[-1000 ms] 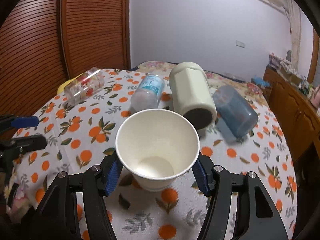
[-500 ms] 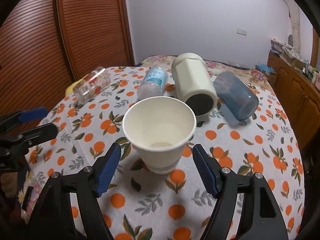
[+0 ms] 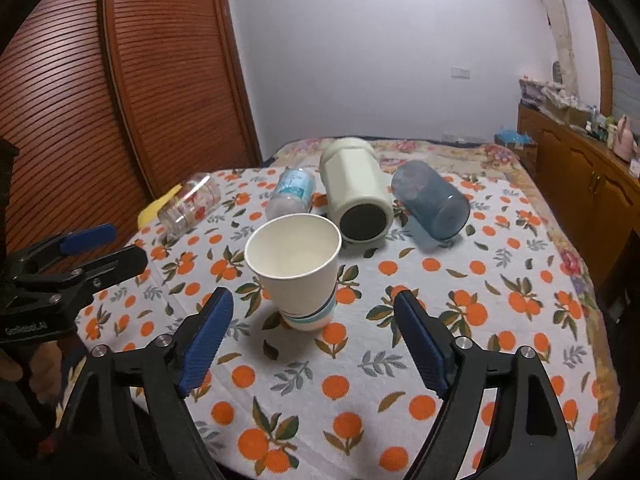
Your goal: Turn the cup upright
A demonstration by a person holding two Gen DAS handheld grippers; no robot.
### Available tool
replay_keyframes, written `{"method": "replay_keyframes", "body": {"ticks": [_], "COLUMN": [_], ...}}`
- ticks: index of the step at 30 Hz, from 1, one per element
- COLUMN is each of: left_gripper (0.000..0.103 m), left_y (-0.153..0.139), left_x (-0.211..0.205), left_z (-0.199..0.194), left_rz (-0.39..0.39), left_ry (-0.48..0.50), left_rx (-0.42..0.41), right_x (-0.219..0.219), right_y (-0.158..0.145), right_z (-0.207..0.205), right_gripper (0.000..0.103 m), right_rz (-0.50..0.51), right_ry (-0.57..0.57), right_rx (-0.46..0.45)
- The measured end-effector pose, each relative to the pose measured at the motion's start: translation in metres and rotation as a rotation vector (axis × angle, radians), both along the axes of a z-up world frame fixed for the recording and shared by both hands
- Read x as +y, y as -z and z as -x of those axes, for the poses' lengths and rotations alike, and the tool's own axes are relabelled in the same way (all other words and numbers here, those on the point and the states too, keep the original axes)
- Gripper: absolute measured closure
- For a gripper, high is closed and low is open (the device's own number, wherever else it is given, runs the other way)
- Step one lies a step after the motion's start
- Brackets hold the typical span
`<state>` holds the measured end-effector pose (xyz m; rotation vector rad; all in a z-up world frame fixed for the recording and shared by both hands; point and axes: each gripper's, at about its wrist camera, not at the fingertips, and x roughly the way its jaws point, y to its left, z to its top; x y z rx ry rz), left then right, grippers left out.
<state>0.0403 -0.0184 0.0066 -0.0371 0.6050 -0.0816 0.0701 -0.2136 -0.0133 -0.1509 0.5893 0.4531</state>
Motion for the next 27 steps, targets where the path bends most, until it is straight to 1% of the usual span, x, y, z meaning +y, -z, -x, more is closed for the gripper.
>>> {"method": "replay_keyframes", "body": {"ticks": [3, 7, 11, 27], "left_gripper": [0.017, 0.017, 0.017, 0.017], "left_y": [-0.004, -0.007, -0.006, -0.005], "left_x": [-0.003, -0.004, -0.005, -0.003], "left_z": [0.007, 0.016, 0.021, 0.025], "left_rz": [-0.009, -0.011, -0.027, -0.019], "left_ry": [-0.023, -0.029, -0.042, -0.049], "left_rx": [-0.017, -0.028, -0.036, -0.033], "right_x": [-0.003, -0.007, -0.01, -0.01], "right_y": [-0.005, -0.007, -0.005, -0.004], "right_z": [0.013, 0.023, 0.026, 0.028], "right_gripper": [0.016, 0.016, 0.016, 0.016], "right_rz": [-0.006, -0.012, -0.019, -0.02], "right_ry": [0.017, 0.038, 0.041, 0.06], "right_rx": [-0.036, -0.061, -0.053, -0.056]}}
